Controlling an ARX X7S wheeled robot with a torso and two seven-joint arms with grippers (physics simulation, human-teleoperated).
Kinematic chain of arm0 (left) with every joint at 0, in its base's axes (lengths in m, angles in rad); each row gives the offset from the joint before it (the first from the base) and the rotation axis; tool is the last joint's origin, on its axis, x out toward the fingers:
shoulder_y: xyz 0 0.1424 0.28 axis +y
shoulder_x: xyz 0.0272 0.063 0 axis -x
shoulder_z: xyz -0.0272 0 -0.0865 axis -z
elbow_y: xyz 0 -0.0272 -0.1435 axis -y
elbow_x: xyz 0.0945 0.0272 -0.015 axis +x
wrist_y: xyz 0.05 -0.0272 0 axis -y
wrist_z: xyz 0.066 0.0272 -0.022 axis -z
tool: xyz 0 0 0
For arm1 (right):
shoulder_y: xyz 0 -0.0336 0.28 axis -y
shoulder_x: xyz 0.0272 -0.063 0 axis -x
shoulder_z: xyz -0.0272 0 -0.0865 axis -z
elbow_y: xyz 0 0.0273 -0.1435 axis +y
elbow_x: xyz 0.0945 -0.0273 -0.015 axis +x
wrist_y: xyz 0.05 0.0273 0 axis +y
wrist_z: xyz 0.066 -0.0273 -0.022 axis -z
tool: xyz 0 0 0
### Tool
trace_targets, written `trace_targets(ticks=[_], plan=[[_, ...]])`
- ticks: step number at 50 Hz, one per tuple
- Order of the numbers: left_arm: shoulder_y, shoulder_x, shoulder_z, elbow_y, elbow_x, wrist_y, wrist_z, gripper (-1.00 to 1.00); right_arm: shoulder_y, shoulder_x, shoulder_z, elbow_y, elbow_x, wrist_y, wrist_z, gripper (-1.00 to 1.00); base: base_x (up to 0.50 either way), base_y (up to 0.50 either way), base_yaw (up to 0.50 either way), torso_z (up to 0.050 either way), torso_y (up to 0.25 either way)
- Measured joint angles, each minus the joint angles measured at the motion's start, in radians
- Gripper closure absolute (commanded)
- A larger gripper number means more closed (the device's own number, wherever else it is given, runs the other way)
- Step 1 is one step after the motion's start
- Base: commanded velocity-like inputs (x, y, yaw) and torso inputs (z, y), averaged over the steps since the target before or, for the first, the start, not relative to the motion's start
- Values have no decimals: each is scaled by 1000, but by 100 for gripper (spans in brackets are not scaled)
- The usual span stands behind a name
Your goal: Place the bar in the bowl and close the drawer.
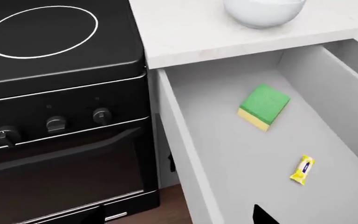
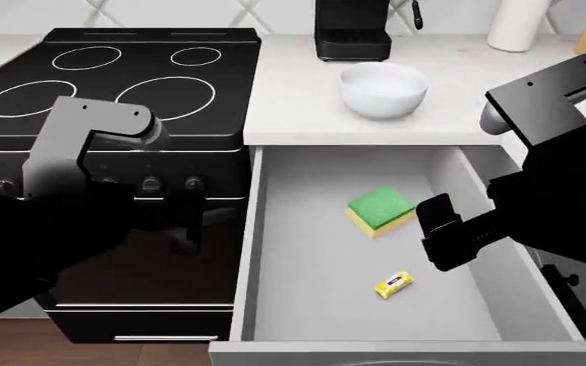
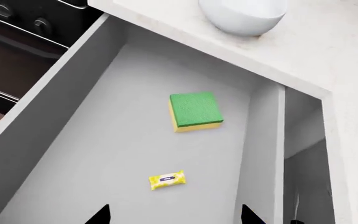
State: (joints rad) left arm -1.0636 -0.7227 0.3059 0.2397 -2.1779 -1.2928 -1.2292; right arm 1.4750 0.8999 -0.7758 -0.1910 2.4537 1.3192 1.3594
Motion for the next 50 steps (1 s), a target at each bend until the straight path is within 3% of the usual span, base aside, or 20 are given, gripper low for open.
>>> trace_targets(ticks=[13, 22, 50], plan=[[-1, -6, 9, 0, 6, 8, 10, -100, 1, 2, -11, 0, -9, -6, -16, -100, 455, -336, 0, 0, 0], [-1, -9, 12, 2, 10, 14, 20, -100, 0, 6, -16, -3, -19, -10, -26, -100, 470, -36, 0, 0, 0], [-4, -25, 28, 6, 13, 34, 34, -100, 32, 7, -52, 15, -15, -13, -43, -100, 17, 0, 0, 0, 1]])
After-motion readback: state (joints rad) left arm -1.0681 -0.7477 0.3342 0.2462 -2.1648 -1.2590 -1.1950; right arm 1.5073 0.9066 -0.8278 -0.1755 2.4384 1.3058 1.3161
